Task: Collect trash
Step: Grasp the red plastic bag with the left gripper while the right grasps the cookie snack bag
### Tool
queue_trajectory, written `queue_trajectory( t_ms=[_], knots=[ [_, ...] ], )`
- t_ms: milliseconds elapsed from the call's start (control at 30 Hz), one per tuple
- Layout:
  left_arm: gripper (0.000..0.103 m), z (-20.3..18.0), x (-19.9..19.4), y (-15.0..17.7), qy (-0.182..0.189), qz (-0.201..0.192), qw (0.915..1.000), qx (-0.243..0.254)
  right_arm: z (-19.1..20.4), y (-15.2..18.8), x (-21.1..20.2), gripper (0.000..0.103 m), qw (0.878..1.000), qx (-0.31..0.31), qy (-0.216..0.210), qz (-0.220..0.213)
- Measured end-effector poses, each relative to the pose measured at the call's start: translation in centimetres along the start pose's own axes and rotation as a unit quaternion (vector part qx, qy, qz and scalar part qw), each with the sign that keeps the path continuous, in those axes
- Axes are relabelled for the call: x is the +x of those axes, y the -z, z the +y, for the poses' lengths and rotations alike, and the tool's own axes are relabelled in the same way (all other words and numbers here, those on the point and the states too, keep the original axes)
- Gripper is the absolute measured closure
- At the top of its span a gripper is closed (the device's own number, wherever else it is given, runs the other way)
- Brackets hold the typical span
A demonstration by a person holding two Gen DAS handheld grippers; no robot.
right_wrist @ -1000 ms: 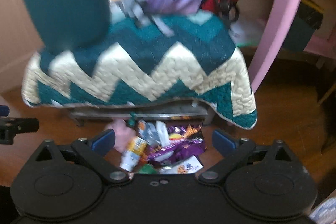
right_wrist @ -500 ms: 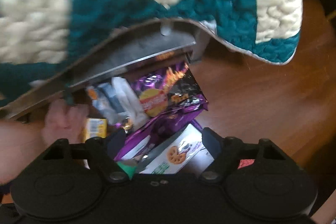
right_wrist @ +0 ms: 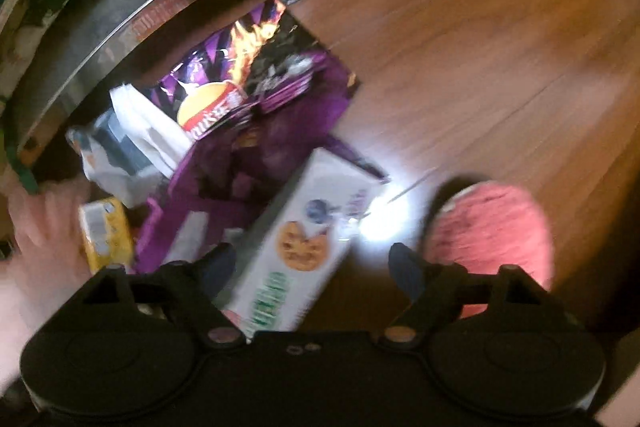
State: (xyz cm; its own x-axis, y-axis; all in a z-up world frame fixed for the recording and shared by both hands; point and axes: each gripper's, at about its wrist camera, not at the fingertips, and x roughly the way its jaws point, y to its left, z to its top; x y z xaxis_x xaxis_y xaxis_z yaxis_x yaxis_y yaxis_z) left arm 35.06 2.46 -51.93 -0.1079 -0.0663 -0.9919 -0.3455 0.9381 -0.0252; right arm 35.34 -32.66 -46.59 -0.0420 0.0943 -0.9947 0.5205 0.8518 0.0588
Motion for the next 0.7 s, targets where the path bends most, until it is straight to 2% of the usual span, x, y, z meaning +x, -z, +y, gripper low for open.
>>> queue_trajectory(
  t_ms=[33, 67, 133, 200, 233, 267, 300, 367, 467, 500, 567, 700],
  knots=[
    [0.025, 0.2, 0.4, -0.1, 0.004, 0.006, 1.0000, -0.005, 0.0, 0.1, 0.8, 0.014, 1.000, 0.016, -0.008, 0.003],
    [0.029, 0.3, 0.8, -0.2, 0.009, 0.012, 0.9999, -0.009, 0.0, 0.1, 1.6, 0.014, 0.999, 0.030, -0.015, 0.004],
    [0.030, 0.2, 1.4, -0.2, 0.014, 0.018, 0.9997, -0.008, -0.3, 0.3, 2.9, 0.014, 0.998, 0.059, -0.037, 0.007],
    [0.030, -0.1, 2.0, -0.2, 0.003, 0.019, 0.9998, 0.003, -0.8, 0.6, 4.1, 0.015, 0.994, 0.090, -0.055, 0.008],
    [0.034, -0.1, 2.2, -0.2, 0.000, 0.020, 0.9998, 0.007, -0.9, 0.7, 4.4, 0.016, 0.993, 0.102, -0.059, 0.008],
    [0.047, -0.1, 2.4, -0.2, 0.001, 0.024, 0.9997, 0.009, -1.0, 0.8, 4.7, 0.018, 0.992, 0.109, -0.063, 0.007],
    [0.053, -0.1, 2.6, -0.3, 0.000, 0.030, 0.9995, 0.009, -1.1, 0.9, 4.8, 0.020, 0.992, 0.112, -0.065, 0.005],
    [0.055, -0.2, 2.8, -0.3, -0.001, 0.036, 0.9993, 0.008, -1.0, 0.8, 5.2, 0.037, 0.992, 0.107, -0.059, 0.012],
    [0.057, -0.1, 2.5, -0.3, 0.005, 0.032, 0.9995, 0.002, -1.1, 0.9, 5.0, 0.053, 0.992, 0.114, -0.050, 0.009],
    [0.058, -0.1, 2.4, -0.3, 0.006, 0.032, 0.9995, 0.000, -1.3, 1.1, 4.7, 0.054, 0.992, 0.116, -0.051, 0.006],
    [0.060, -0.2, 2.2, -0.4, 0.006, 0.033, 0.9994, 0.000, -1.2, 1.0, 4.2, 0.064, 0.993, 0.112, -0.047, 0.001],
    [0.061, 0.0, 1.1, -0.3, 0.005, 0.031, 0.9995, 0.004, -0.6, 1.1, 2.6, 0.070, 0.996, 0.088, -0.031, -0.010]
  ],
)
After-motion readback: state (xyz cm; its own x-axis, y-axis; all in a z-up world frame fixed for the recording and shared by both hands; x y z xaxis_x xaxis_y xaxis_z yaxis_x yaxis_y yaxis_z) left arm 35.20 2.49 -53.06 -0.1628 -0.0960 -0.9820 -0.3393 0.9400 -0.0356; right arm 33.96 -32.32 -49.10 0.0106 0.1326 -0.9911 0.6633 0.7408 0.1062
